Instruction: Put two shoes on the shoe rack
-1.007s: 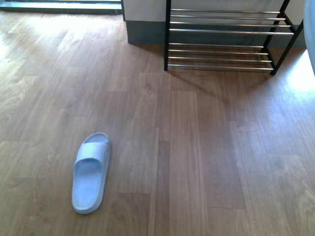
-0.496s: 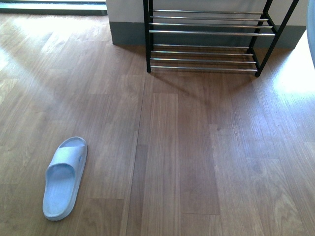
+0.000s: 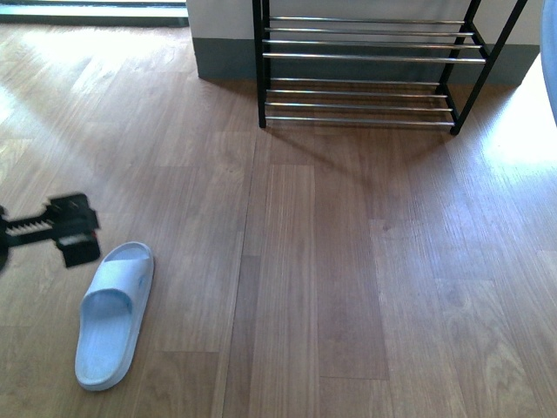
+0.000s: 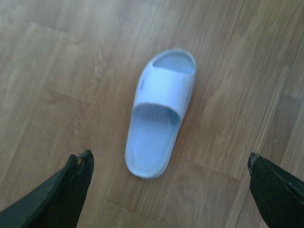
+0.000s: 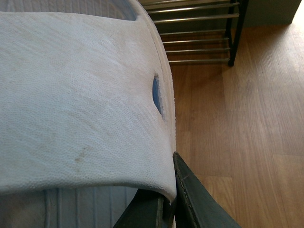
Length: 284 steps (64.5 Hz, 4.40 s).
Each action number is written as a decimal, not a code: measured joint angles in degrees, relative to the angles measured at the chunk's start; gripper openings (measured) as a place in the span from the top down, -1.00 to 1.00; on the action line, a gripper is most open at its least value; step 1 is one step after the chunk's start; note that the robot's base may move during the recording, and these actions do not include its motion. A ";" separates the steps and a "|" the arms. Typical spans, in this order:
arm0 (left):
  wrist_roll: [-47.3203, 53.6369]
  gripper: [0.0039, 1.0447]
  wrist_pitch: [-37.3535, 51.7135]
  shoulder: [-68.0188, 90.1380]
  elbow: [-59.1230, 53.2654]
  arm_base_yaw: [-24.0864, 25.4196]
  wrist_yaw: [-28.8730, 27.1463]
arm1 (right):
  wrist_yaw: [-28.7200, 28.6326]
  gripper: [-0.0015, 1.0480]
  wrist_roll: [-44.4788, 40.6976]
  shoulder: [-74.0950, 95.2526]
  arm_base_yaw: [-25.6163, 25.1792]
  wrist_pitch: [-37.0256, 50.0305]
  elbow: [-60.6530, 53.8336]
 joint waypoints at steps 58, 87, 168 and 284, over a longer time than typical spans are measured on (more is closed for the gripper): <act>13.40 -0.83 -4.22 51.12 41.24 2.97 2.10 | 0.00 0.97 0.00 0.00 0.00 0.00 0.00; 15.45 0.08 -5.07 54.95 47.15 2.84 3.48 | 0.00 0.97 0.00 0.00 0.00 0.00 0.00; 18.73 0.97 -3.34 -22.91 -1.57 0.94 -7.37 | 0.00 0.97 0.00 0.00 0.00 0.00 0.00; 18.29 0.97 -25.49 -61.35 -7.43 -8.46 -18.05 | -0.17 0.97 0.02 -0.02 0.13 0.00 -0.02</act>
